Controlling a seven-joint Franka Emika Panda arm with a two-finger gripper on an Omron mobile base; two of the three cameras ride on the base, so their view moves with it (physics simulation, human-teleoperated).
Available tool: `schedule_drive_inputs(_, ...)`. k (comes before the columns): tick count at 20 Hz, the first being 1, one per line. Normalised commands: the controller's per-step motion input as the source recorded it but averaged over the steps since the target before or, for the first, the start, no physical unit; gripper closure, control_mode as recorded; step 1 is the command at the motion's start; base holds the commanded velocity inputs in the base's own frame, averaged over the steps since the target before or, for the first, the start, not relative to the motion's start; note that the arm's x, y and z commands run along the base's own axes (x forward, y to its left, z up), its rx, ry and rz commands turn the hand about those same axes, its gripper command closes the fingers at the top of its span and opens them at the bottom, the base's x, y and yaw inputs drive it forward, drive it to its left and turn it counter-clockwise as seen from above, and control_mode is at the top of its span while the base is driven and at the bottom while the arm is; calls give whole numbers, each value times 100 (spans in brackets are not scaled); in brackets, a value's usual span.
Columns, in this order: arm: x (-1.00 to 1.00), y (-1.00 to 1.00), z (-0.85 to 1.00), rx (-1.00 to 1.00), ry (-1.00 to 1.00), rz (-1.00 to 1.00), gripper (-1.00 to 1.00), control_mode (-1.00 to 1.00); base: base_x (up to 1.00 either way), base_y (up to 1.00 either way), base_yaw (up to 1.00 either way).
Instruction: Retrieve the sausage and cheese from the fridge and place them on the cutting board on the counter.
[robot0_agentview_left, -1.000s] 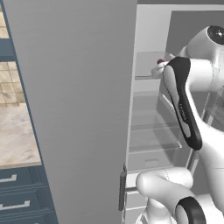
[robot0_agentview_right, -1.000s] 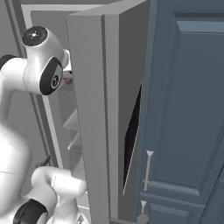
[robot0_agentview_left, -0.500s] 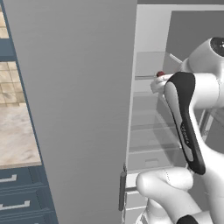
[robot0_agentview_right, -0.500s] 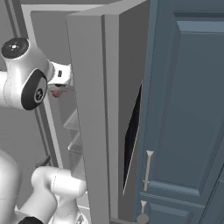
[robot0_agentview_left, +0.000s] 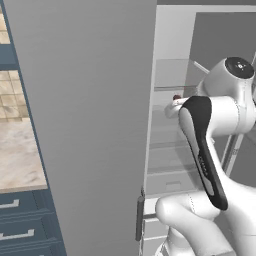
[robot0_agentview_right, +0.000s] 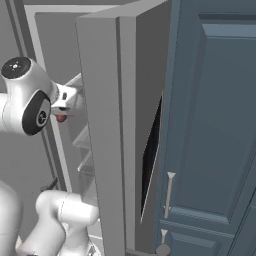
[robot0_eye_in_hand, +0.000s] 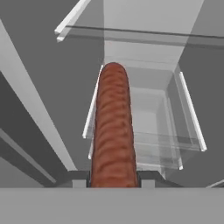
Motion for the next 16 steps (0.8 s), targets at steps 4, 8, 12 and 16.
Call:
schedule_drive_inputs(4, 0, 0, 0, 0, 0, 0, 100, 100, -42, 4, 3)
schedule_drive_inputs(8, 0, 0, 0, 0, 0, 0, 100, 100, -96, 38, 22)
schedule_drive_inputs(12, 0, 0, 0, 0, 0, 0, 100, 100, -83, 92, 70)
schedule_drive_inputs(16, 0, 0, 0, 0, 0, 0, 100, 100, -56, 95, 86)
